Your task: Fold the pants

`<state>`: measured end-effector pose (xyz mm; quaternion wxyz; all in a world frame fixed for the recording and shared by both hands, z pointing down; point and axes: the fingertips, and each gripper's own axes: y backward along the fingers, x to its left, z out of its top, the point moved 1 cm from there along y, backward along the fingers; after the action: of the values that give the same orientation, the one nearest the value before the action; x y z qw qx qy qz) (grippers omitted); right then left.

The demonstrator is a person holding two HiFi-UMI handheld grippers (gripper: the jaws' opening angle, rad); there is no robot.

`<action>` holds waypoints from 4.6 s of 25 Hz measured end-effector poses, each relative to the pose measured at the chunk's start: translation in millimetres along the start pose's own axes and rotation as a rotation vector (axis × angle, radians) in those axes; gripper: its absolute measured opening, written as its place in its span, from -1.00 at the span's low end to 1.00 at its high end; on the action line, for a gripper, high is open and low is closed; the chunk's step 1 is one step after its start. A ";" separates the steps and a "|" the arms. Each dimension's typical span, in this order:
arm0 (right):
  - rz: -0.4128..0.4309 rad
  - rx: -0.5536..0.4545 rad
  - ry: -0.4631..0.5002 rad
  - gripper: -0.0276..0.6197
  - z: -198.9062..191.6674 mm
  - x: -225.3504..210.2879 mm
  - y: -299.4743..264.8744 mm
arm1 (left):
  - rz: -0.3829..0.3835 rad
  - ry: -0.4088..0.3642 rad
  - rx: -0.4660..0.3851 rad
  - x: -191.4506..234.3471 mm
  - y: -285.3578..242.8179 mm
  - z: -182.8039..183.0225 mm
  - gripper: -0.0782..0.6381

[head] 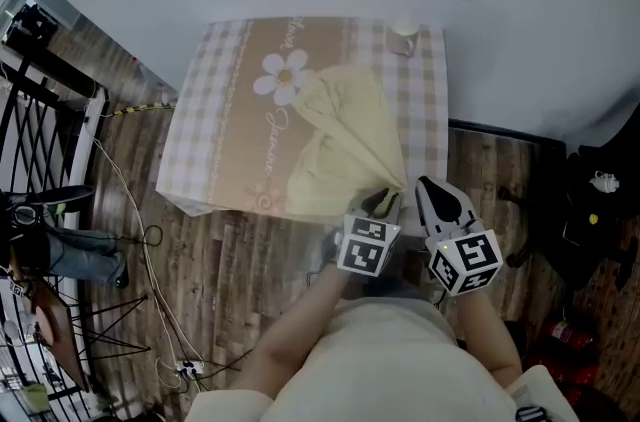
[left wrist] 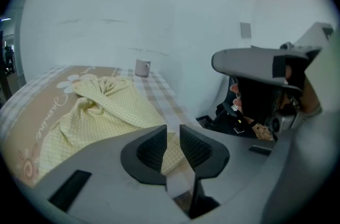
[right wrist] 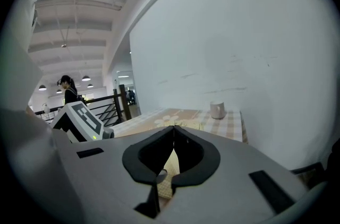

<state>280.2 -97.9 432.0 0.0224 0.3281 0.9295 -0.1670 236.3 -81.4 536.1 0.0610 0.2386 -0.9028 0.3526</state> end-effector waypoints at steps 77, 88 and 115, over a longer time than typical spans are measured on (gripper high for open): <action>-0.208 0.434 0.501 -0.91 -13.6 -61.2 -301.6 | 0.095 0.260 -0.062 312.7 19.9 84.1 -0.72; -0.181 0.501 0.423 -0.90 -31.9 -93.2 -319.0 | 0.022 0.190 -0.067 288.7 -29.4 126.1 -0.72; -0.035 0.637 0.328 -0.89 -60.7 -105.9 -335.7 | -0.045 0.188 0.159 289.1 -117.8 109.0 -0.59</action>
<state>160.1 -386.7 604.6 -0.2335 0.3249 0.8275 -0.3940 44.4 -341.2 607.0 0.1343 0.2286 -0.8566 0.4426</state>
